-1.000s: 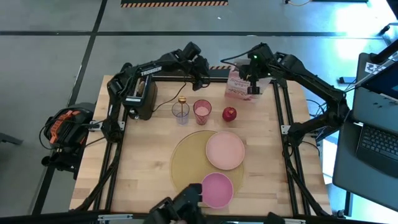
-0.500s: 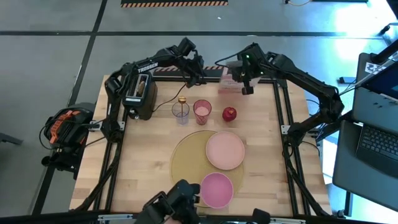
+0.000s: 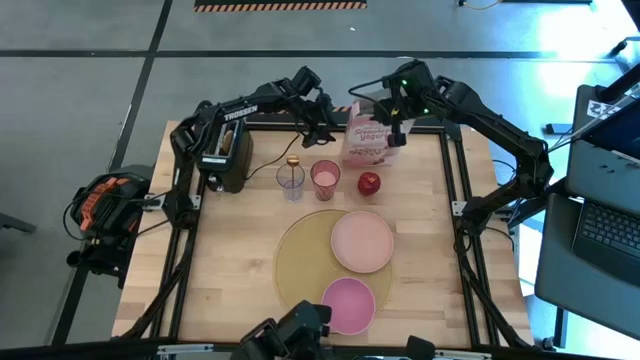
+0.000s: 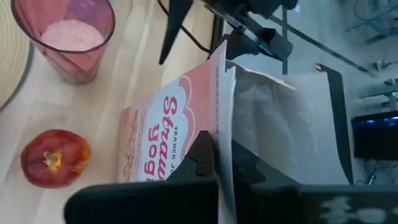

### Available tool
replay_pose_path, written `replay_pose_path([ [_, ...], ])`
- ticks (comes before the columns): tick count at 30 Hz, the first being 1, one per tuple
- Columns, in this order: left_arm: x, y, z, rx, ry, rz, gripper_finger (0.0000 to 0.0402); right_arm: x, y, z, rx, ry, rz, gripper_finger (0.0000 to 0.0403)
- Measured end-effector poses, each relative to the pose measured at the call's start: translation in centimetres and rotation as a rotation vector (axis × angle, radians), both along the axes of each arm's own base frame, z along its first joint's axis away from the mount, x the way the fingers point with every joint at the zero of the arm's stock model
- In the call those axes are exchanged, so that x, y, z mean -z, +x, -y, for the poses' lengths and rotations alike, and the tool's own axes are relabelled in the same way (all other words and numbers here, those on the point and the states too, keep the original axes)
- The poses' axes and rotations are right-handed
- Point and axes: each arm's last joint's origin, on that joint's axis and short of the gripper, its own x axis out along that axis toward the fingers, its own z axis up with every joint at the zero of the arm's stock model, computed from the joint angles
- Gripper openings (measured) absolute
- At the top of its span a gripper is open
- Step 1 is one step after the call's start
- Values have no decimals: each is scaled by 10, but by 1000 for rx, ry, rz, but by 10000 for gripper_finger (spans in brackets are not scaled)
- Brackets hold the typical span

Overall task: Arrange a breakfast setting
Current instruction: Pour the cereal from the pink cereal box into the pink bowl

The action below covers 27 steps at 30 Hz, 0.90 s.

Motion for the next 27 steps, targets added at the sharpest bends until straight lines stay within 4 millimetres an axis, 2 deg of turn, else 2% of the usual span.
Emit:
replay_pose_path([
  [5, 1, 9, 10, -40, 73, -49, 218, 10, 7, 3, 9, 45, -32, 0],
  [10, 5, 15, 16, -103, 147, -112, 218, 23, 26, 0, 12, 38, -72, 0],
  [18, 5, 17, 18, -118, 159, -124, 220, 24, 37, -9, 0, 13, -68, 0],
  [22, 8, 18, 18, -122, 161, -129, 243, 24, 36, -9, 4, 15, -68, 0],
  [27, 17, 25, 16, -164, 151, -131, 291, 24, 35, -9, 4, 16, -72, 0],
])
